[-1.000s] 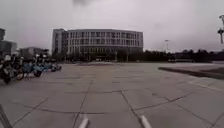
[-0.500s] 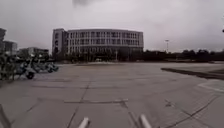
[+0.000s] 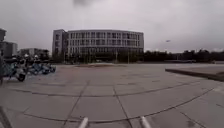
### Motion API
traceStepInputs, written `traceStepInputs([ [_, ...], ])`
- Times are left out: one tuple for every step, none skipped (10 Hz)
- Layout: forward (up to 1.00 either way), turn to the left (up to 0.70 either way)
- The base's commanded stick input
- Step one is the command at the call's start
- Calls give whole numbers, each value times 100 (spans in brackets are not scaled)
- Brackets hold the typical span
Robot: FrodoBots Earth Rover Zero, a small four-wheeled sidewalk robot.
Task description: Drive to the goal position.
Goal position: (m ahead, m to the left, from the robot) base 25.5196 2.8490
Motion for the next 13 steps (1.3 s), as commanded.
traceStepInputs([
  [100,2],
  [100,2],
  [100,2],
  [100,-13],
  [100,-38],
  [100,-28],
  [100,-5],
  [100,-7],
  [100,-27],
  [100,2],
  [100,2],
  [100,2],
  [100,-34],
])
